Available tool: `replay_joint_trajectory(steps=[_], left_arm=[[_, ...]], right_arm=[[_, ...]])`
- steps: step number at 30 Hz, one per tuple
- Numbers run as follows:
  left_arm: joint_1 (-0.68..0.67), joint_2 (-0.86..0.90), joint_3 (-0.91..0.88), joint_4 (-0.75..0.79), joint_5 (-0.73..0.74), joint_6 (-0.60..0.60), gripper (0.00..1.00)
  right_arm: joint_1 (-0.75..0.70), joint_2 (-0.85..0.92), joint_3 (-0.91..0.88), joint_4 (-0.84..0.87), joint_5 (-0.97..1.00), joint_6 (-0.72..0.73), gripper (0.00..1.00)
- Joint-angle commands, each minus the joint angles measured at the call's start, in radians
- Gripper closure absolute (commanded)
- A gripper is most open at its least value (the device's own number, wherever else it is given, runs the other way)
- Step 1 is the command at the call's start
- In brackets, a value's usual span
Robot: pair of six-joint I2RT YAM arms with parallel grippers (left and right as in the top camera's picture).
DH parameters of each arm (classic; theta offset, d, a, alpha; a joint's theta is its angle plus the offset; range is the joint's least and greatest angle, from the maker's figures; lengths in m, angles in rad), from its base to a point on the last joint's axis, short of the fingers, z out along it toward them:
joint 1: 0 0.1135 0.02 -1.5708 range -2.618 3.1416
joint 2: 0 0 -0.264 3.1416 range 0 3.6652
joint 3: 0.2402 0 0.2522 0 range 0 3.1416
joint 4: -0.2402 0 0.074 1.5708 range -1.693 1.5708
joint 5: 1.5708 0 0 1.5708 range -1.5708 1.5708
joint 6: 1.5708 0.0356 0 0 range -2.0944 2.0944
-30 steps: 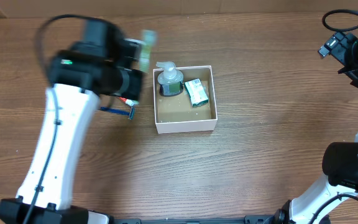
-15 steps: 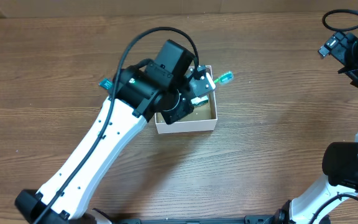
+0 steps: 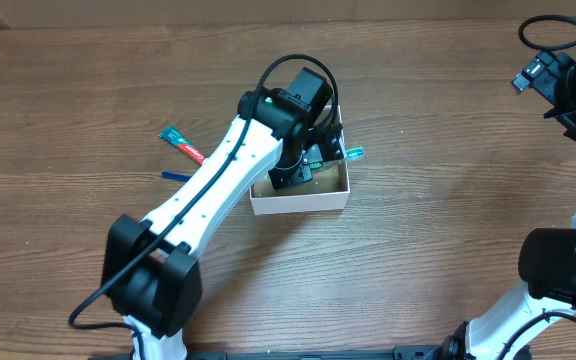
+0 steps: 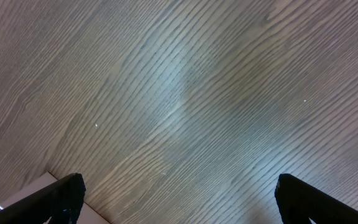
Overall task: Pack container
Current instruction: 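Lower the toothbrush into the box and open the left gripper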
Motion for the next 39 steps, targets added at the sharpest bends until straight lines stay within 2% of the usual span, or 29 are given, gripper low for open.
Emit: replay_joint_trajectory(steps=[1,7,13,21,39], left_arm=[[0.035,0.028,-0.005,0.009,0.020,0.045,0.96],[0.097,0.028,-0.005,0.008,0.035,0.046,0.96],[0.155,0.028,-0.005,0.008,0.156,0.074,0.96],[0.145,0.028,-0.005,0.031,0.155,0.083,0.96],[0.132,0.028,-0.053,0.031,0.154,0.188,0.96]], right_arm=[[0.002,-0.011,0.011,0.005,0.000,0.005,0.00],[0.002,-0.011,0.011,0.005,-0.001,0.005,0.00],[0.002,-0.011,0.011,0.005,-0.001,0.005,0.00],[0.002,-0.011,0.011,0.005,-0.001,0.005,0.00],[0.005,-0.011,0.007,0.031,-0.004,0.005,0.00]])
